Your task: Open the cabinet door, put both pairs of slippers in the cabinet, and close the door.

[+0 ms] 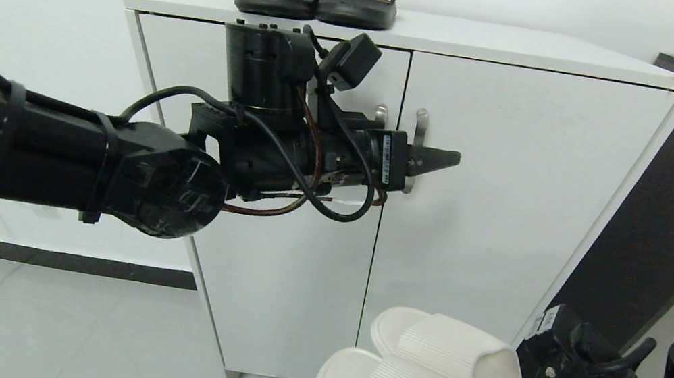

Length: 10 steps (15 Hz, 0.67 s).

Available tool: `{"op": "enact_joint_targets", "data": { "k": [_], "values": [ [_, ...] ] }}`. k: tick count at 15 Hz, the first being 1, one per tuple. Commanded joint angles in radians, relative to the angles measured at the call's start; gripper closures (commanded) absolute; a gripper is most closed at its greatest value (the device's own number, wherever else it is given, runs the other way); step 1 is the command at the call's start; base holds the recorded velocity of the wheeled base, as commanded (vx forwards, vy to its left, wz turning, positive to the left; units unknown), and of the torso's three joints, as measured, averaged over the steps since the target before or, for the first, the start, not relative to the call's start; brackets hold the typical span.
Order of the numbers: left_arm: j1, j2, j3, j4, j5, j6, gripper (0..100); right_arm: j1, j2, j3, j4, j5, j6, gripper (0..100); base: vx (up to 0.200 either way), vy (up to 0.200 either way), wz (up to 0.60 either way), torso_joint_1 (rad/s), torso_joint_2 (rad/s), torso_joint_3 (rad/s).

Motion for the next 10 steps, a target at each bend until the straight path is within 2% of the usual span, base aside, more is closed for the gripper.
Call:
{"op": "enact_joint_targets", "data": {
  "k": [1, 7, 10],
  "values": [
    [-0.003, -0.019, 0.016, -0.001, -0.006, -0.001, 100, 0.000, 0.000, 0.000, 0.000, 0.001, 0.001, 100, 0.000, 0.000, 0.00, 0.000, 0.00, 0.000],
    [-0.020, -0.105, 0.113, -0.002, -0.011, -0.001, 100, 0.013, -0.007, 0.016, 0.000, 0.007, 0.001, 100, 0.000, 0.000, 0.00, 0.000, 0.00, 0.000],
    [-0.055, -0.191, 0.208, -0.004, -0.011, 0.000, 100, 0.027, -0.083, 0.054, 0.004, 0.134, 0.001, 100, 0.000, 0.000, 0.00, 0.000, 0.00, 0.000]
  ]
}}
